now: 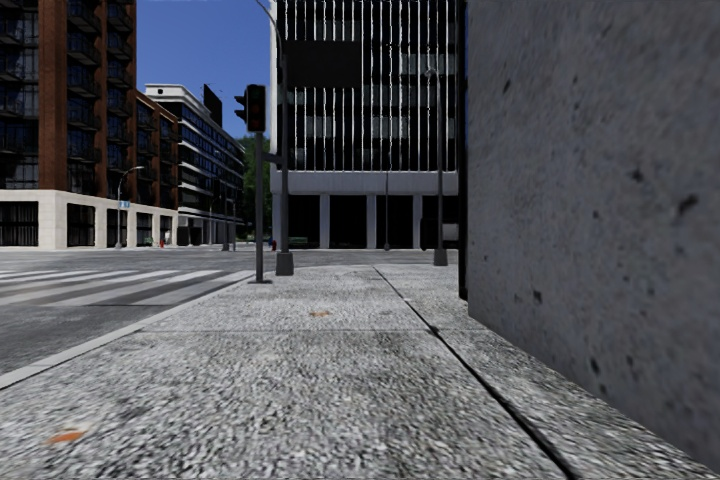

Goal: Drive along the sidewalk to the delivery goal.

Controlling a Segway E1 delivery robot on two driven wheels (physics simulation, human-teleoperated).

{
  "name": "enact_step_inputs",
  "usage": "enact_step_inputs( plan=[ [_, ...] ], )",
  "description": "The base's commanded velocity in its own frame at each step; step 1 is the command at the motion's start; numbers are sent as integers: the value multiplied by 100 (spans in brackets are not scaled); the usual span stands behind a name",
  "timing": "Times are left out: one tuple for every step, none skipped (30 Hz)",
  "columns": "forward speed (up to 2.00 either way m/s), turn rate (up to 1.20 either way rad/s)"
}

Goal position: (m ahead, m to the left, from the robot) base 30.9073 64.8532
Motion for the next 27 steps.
enact_step_inputs(
  plan=[
    [169, 0],
    [169, 0],
    [169, 0],
    [169, 0],
    [169, 0],
    [169, 0],
    [169, 0],
    [169, 0],
    [169, 0],
    [169, 0],
    [169, 0],
    [169, 0],
    [169, 0],
    [169, 0],
    [169, 0],
    [169, 0],
    [169, 0],
    [169, 0],
    [169, 0],
    [169, 0],
    [169, 0],
    [169, 0],
    [169, 0],
    [169, 0],
    [169, 6],
    [169, 15],
    [169, 24]
  ],
)
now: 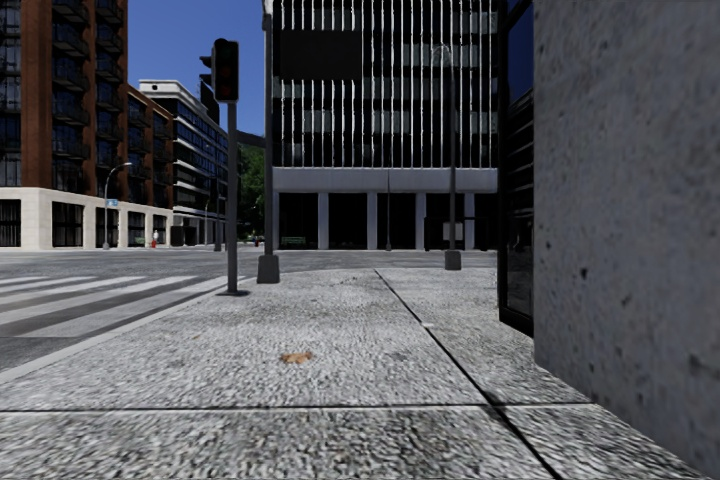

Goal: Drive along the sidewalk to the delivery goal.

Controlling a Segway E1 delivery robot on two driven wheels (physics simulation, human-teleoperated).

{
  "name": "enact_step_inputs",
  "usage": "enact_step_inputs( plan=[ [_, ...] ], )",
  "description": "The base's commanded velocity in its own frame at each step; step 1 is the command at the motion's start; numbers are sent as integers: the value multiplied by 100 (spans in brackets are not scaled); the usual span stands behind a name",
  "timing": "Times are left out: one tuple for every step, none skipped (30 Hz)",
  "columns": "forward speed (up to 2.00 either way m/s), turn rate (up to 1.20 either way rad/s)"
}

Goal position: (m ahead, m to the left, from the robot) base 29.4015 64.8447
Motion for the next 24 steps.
enact_step_inputs(
  plan=[
    [169, 24],
    [169, 26],
    [169, 27],
    [169, 27],
    [169, 17],
    [169, 3],
    [169, 0],
    [169, 0],
    [169, 0],
    [169, 0],
    [169, 0],
    [169, 0],
    [169, 0],
    [169, 0],
    [169, 0],
    [169, 0],
    [169, 0],
    [169, 0],
    [169, 0],
    [169, 0],
    [169, 0],
    [169, 0],
    [169, 0],
    [169, 0]
  ],
)
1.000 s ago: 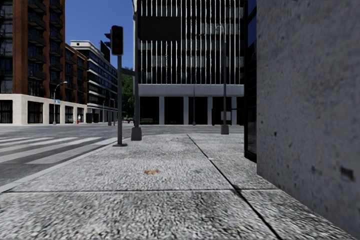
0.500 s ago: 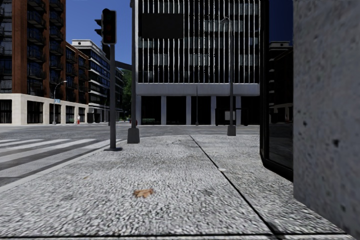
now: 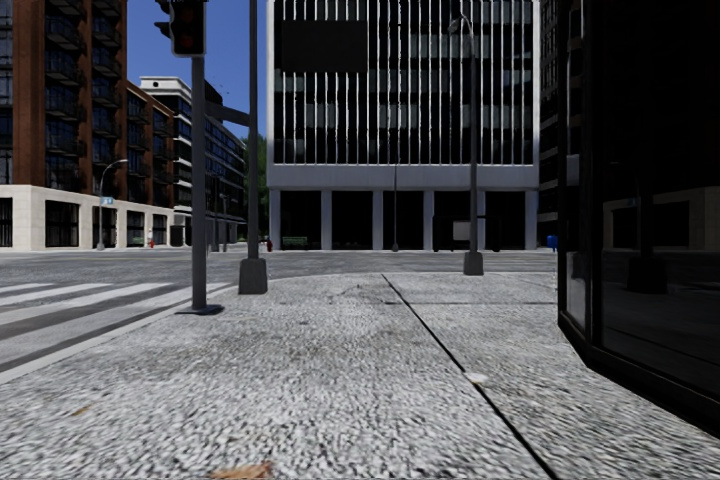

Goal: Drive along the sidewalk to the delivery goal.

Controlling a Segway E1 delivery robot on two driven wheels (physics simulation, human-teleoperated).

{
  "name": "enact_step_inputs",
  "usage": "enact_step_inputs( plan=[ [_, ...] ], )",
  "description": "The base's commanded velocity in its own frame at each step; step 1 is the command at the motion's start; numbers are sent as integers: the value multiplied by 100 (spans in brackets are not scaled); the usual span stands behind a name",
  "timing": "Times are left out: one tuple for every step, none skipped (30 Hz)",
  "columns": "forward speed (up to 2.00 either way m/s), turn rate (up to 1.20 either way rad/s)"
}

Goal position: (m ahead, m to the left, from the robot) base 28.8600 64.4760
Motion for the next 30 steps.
enact_step_inputs(
  plan=[
    [169, 0],
    [169, 0],
    [169, 0],
    [169, 0],
    [169, 4],
    [169, 15],
    [169, 30],
    [169, 36],
    [169, 36],
    [169, 38],
    [169, 38],
    [169, 38],
    [169, 38],
    [169, 38],
    [169, 38],
    [169, 38],
    [169, 42],
    [169, 54],
    [169, 54],
    [169, 64],
    [169, 68],
    [169, 71],
    [169, 73],
    [169, 75],
    [169, 80],
    [169, 80],
    [169, 92],
    [169, 103],
    [169, 111],
    [169, 111]
  ],
)
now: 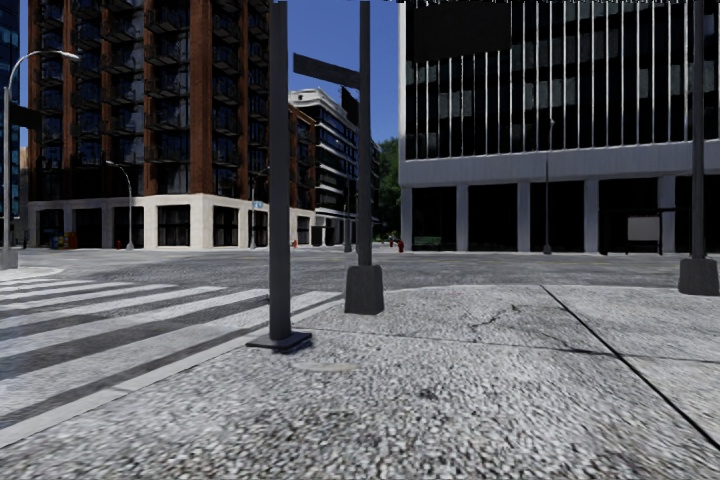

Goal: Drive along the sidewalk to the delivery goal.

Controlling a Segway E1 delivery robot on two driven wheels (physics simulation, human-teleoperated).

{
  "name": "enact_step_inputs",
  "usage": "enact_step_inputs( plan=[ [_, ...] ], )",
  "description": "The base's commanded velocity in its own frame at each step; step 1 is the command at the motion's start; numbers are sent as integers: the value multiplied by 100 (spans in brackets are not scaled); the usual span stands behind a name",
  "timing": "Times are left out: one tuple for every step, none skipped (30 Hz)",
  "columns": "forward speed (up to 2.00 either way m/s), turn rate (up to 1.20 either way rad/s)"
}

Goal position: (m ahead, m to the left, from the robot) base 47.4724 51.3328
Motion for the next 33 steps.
enact_step_inputs(
  plan=[
    [169, 116],
    [169, 116],
    [169, 116],
    [169, 116],
    [169, 116],
    [169, 116],
    [169, 116],
    [169, 116],
    [169, 116],
    [169, 116],
    [169, 116],
    [169, 116],
    [169, 116],
    [169, 116],
    [169, 116],
    [169, 116],
    [169, 116],
    [169, 116],
    [169, 116],
    [169, 116],
    [169, 109],
    [169, 107],
    [169, 103],
    [169, 103],
    [169, 97],
    [169, 78],
    [169, 26],
    [169, 6],
    [169, 6],
    [169, 0],
    [169, 0],
    [169, 0],
    [169, 0]
  ],
)
